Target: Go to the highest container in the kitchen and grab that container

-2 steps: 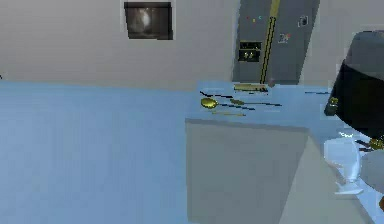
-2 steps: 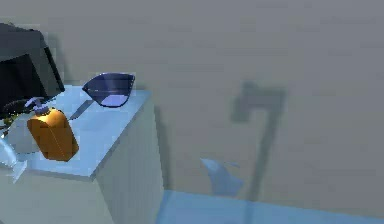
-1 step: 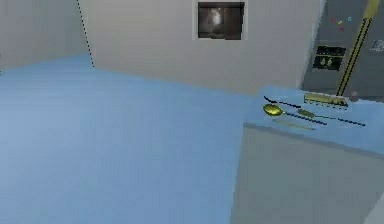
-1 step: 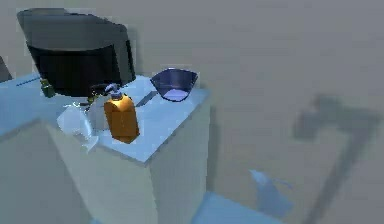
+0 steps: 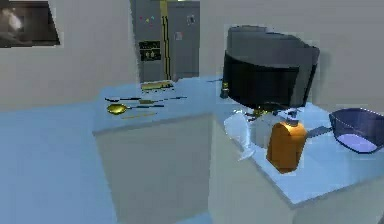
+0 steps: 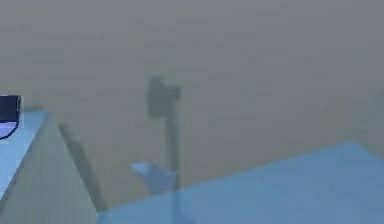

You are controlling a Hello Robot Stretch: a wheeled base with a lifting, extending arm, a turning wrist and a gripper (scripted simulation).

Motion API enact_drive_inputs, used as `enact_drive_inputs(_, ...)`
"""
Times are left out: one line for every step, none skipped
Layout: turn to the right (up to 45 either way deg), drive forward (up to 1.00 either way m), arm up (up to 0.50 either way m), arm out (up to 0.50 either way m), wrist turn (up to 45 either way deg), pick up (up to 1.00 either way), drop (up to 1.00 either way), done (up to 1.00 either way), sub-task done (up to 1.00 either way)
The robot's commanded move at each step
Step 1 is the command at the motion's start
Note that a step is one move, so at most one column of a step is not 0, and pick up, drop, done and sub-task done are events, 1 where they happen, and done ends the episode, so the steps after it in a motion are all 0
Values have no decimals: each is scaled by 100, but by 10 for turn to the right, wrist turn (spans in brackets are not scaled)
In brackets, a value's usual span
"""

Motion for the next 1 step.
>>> enact_drive_inputs(450, 0, 0, 0, 0, 0, 0, 0, 0)
